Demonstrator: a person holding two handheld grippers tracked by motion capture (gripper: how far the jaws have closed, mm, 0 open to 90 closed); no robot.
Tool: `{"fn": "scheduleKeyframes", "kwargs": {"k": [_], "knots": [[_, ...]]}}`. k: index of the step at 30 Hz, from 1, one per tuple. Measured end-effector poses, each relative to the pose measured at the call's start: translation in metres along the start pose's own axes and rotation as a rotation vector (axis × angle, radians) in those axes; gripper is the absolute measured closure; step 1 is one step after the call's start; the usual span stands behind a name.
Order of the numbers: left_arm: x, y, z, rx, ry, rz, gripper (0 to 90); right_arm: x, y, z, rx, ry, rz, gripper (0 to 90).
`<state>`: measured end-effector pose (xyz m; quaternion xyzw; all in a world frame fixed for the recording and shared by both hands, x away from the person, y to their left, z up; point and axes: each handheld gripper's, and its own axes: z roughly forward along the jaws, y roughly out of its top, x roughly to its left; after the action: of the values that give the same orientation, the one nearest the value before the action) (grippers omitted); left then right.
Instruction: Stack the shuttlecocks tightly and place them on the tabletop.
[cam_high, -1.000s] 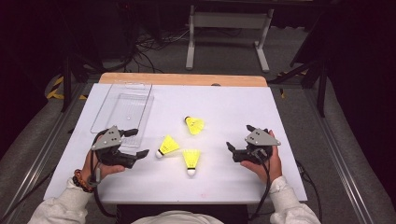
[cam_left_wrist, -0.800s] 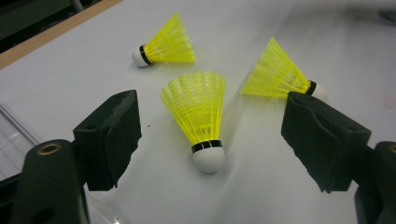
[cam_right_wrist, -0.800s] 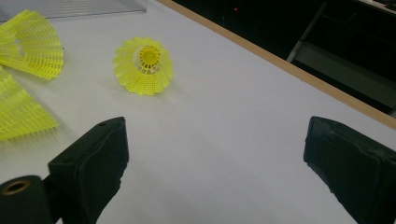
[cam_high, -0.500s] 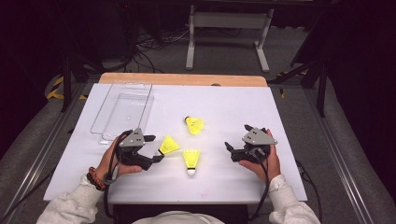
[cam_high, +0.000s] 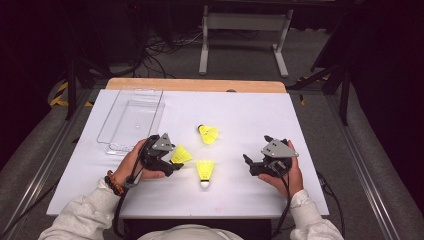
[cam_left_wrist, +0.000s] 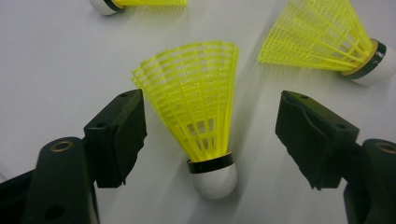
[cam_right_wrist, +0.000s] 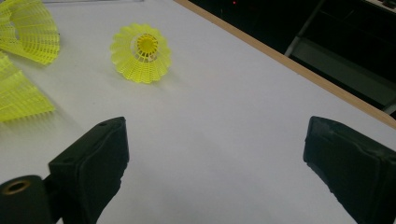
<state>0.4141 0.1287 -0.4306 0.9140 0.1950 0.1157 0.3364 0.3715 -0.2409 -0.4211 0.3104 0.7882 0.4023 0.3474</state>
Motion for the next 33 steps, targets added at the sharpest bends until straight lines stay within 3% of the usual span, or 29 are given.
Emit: {"fn": "scheduleKeyframes", "kwargs": {"k": [5, 14, 22, 33], "knots": [[0.0, 0.005, 0.006, 0.043, 0.013, 0.014, 30.9, 0.0, 0.0, -0.001, 0.006, -0.005, -0.007, 7.5], [0.002, 0.008, 0.018, 0.126, -0.024, 0.011, 39.5, 0.001, -0.001, 0.001, 0.022, 0.001, -0.017, 7.5], [0.003, 0.008, 0.017, 0.12, -0.026, 0.027, 51.7, 0.002, -0.002, 0.003, 0.034, 0.0, -0.032, 7.5], [0.005, 0.008, 0.009, 0.092, 0.002, 0.046, 54.0, 0.001, -0.003, 0.003, 0.037, -0.004, -0.026, 7.6]]}}
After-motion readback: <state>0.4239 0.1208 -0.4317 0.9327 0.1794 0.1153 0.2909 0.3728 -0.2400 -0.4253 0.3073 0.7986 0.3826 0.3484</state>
